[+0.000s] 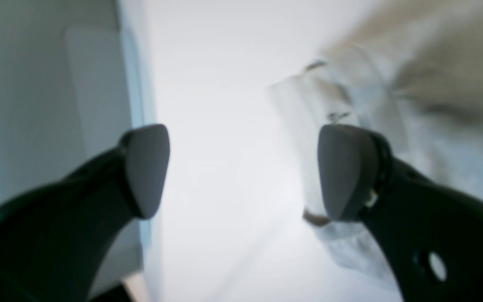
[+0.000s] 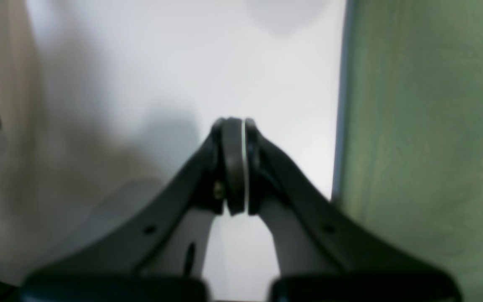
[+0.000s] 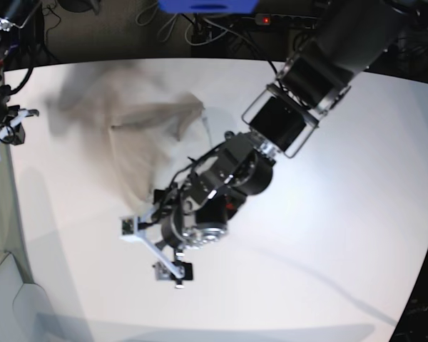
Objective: Layout the t-shirt on the table in an organized manner, then fold the t-shirt properly
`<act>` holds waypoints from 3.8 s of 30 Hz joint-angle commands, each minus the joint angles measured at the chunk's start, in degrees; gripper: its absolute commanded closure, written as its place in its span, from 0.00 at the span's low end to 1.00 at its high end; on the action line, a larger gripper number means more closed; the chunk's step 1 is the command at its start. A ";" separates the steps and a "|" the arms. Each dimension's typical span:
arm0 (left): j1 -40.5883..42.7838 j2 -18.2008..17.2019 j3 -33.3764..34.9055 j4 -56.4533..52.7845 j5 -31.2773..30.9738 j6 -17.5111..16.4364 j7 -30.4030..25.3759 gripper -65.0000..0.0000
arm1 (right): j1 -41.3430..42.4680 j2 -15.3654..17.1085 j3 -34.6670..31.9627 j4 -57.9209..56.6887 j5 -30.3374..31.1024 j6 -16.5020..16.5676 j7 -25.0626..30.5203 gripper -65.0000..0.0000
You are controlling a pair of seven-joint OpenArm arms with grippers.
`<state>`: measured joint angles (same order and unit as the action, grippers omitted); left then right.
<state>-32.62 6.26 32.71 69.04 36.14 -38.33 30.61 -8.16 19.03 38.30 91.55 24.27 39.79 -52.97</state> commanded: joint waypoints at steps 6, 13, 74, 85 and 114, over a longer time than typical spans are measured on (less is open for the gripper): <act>7.96 0.11 -16.84 11.54 0.56 0.48 6.44 0.22 | 3.81 -0.87 -0.11 0.80 1.00 0.21 1.23 1.00; 15.87 -3.93 -25.72 22.26 0.39 0.48 15.85 0.82 | 6.36 -2.81 -7.49 0.54 0.91 0.21 1.23 1.00; 43.83 -19.40 -71.35 37.47 -19.13 0.30 21.21 1.00 | 5.92 -18.46 -40.19 -4.56 1.00 0.21 7.74 1.00; 43.57 -19.40 -70.91 37.38 -19.13 0.30 21.13 1.00 | 2.76 -16.08 -40.28 -5.61 1.00 0.21 10.20 1.00; 58.86 -9.82 -72.14 43.62 -19.13 -1.67 21.21 1.00 | -26.08 -9.75 -4.68 20.41 0.91 0.21 10.90 1.00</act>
<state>26.37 -3.16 -39.51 111.50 17.45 -40.29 52.51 -33.93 8.75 33.19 111.22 24.36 39.66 -43.05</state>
